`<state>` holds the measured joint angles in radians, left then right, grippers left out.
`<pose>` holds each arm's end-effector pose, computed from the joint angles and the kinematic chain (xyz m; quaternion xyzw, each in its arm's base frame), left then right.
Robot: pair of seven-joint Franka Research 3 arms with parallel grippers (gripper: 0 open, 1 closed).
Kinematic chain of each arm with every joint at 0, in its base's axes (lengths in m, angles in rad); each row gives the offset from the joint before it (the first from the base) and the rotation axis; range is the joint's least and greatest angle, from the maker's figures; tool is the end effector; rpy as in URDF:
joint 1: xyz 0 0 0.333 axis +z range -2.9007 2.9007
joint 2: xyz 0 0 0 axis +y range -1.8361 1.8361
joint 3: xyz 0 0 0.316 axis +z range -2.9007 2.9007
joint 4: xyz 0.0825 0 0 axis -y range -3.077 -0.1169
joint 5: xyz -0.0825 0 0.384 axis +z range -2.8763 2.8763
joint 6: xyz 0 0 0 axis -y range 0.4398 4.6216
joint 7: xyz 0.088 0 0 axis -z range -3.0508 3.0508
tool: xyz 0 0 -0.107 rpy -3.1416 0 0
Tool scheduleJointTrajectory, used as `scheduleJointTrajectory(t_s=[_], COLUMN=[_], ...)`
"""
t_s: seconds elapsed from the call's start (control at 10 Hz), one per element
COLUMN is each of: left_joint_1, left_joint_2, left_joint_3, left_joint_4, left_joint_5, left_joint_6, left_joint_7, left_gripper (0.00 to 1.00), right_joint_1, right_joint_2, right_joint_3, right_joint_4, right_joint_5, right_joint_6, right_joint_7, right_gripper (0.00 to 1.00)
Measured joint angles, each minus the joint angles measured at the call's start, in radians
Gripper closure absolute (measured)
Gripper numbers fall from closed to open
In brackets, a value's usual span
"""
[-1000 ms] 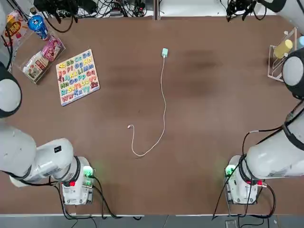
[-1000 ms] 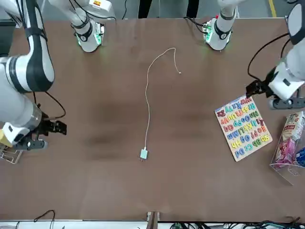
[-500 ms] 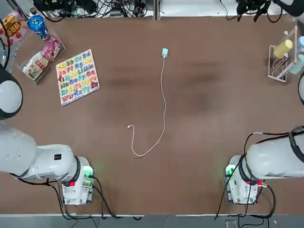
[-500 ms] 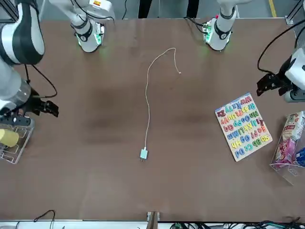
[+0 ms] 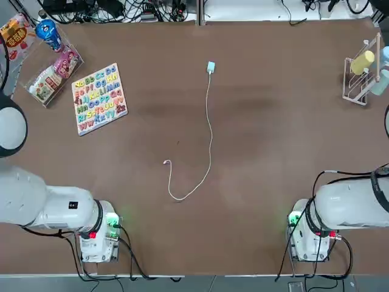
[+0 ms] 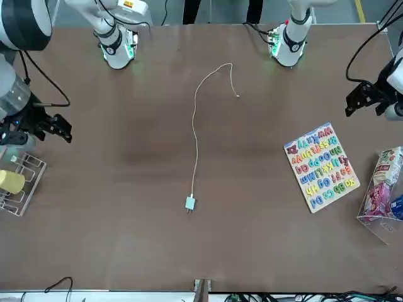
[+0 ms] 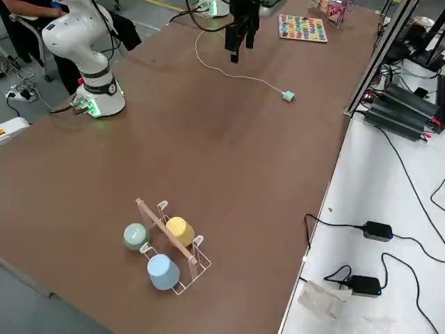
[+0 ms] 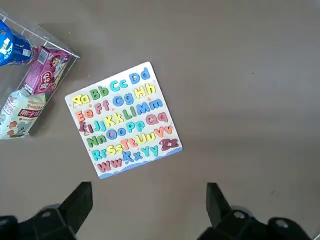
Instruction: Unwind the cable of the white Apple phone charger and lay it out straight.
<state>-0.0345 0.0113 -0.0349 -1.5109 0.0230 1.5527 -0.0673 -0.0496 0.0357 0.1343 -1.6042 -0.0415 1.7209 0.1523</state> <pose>0.5557 -0.0360 0.6449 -0.9998 0.0007 -0.0160 0.0102 0.5772 0.0438 0.6024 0.9985 -0.0316 0.0425 0.0133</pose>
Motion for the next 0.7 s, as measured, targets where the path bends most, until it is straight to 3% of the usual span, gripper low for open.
scheduleJointTrajectory(t_s=[0.7], left_joint_1=[-0.018], left_joint_2=[0.005], left_joint_3=[-0.03], left_joint_4=[0.018], left_joint_5=[-0.024], left_joint_6=[0.0], left_joint_7=[-0.123], left_gripper=[0.0], right_joint_1=[0.0], right_joint_2=[0.0], right_joint_3=[0.01], right_joint_4=[0.053], right_joint_5=[0.0], right_joint_6=[-0.066], right_joint_7=[0.001], right_gripper=[0.0])
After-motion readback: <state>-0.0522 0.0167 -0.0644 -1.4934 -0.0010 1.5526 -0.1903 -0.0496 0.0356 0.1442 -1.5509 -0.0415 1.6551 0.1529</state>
